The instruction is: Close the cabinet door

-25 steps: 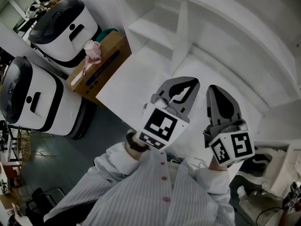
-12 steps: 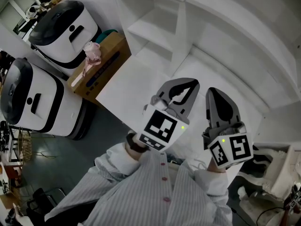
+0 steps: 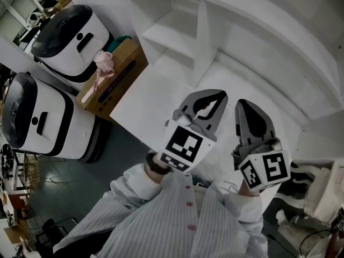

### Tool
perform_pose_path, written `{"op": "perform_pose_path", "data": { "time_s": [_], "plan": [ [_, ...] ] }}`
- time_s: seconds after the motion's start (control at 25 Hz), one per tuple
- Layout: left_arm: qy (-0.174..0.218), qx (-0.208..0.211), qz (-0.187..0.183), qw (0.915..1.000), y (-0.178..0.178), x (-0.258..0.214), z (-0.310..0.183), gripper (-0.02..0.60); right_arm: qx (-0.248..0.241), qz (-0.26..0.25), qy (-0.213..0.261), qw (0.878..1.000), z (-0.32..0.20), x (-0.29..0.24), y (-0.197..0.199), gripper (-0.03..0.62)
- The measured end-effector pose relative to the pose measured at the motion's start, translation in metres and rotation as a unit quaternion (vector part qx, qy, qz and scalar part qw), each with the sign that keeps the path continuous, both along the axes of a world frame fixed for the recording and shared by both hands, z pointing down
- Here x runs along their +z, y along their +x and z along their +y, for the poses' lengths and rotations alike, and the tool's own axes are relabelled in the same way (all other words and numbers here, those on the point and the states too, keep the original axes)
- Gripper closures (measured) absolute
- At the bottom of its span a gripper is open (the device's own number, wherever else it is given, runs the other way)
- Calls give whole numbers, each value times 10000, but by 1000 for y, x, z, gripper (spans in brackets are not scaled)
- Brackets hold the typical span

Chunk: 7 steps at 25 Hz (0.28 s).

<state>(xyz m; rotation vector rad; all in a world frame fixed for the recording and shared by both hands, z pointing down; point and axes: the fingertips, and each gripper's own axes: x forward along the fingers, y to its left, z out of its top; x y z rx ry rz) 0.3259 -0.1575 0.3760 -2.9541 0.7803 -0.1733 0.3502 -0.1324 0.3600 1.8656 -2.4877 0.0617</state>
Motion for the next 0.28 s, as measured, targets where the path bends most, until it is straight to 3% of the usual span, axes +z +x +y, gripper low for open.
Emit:
{"op": "perform_pose_path", "data": {
  "time_s": [0.28],
  "plan": [
    [-43, 3, -60, 10000, -1, 6, -3, 571, -58, -10, -82, 9999, -3, 5, -3, 580]
  ]
}}
